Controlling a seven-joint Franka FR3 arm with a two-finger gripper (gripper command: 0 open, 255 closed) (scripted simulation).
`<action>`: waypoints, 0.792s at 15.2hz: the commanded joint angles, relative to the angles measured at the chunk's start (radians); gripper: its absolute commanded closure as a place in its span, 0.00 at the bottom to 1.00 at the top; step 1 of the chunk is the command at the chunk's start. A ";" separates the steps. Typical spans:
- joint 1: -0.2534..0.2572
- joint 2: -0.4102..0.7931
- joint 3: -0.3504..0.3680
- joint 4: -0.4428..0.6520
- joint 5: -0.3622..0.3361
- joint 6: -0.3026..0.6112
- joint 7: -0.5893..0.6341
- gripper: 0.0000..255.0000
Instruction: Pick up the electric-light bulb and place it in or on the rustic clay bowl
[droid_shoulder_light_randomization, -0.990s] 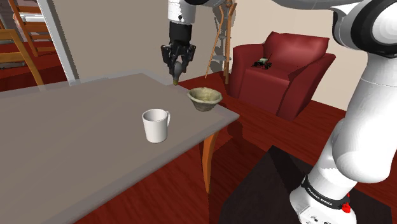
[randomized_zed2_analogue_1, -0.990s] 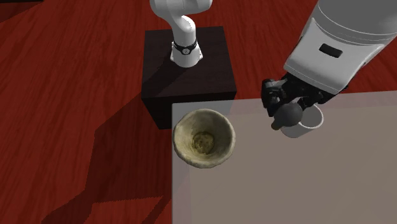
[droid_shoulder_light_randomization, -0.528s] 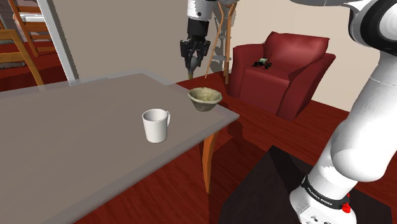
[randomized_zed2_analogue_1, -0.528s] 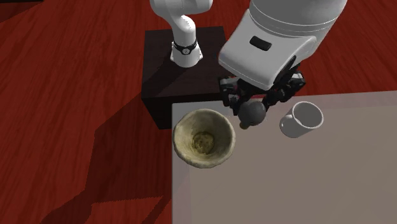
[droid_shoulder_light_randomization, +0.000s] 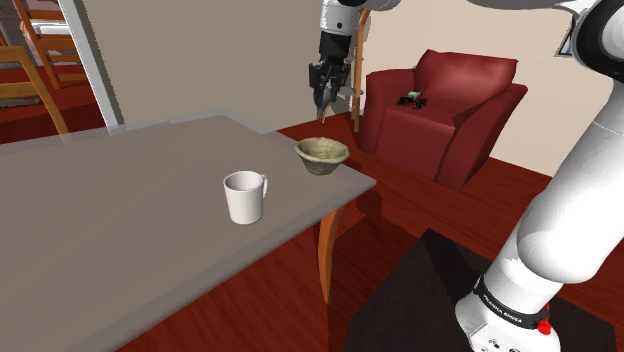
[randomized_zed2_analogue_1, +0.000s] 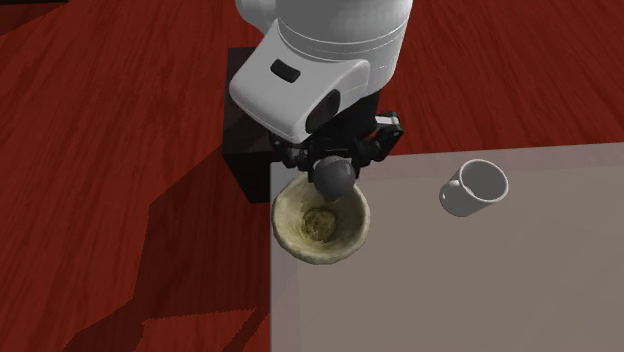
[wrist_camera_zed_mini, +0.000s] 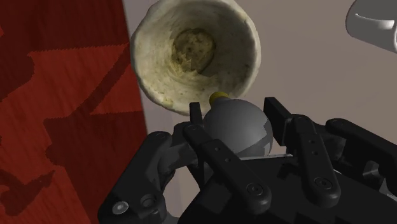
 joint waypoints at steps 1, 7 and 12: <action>-0.002 -0.005 -0.002 -0.031 0.001 0.027 -0.005 1.00; -0.001 -0.014 -0.002 -0.123 0.002 0.109 -0.007 1.00; -0.001 -0.015 -0.002 -0.192 0.003 0.177 -0.009 1.00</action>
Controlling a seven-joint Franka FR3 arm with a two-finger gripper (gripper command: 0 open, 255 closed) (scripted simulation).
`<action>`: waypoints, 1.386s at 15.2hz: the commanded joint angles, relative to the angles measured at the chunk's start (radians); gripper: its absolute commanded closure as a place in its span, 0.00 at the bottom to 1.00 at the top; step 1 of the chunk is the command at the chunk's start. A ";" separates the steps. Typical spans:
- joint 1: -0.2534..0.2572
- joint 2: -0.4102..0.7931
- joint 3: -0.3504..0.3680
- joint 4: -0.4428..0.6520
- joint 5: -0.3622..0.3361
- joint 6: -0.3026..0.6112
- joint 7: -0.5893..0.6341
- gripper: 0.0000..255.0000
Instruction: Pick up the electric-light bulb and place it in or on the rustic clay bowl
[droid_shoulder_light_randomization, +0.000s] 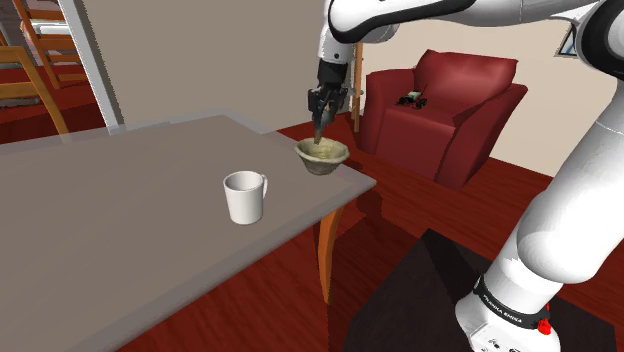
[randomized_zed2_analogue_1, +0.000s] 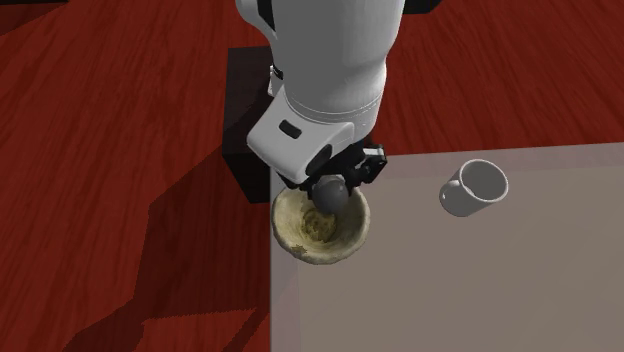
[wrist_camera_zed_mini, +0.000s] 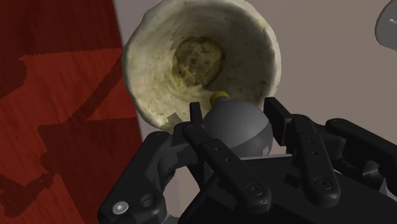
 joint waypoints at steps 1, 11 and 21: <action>0.000 0.000 0.000 -0.035 0.000 0.036 -0.002 1.00; 0.000 0.000 0.000 -0.035 0.000 0.036 -0.002 0.00; -0.002 -0.009 -0.002 0.081 0.001 -0.090 -0.002 0.00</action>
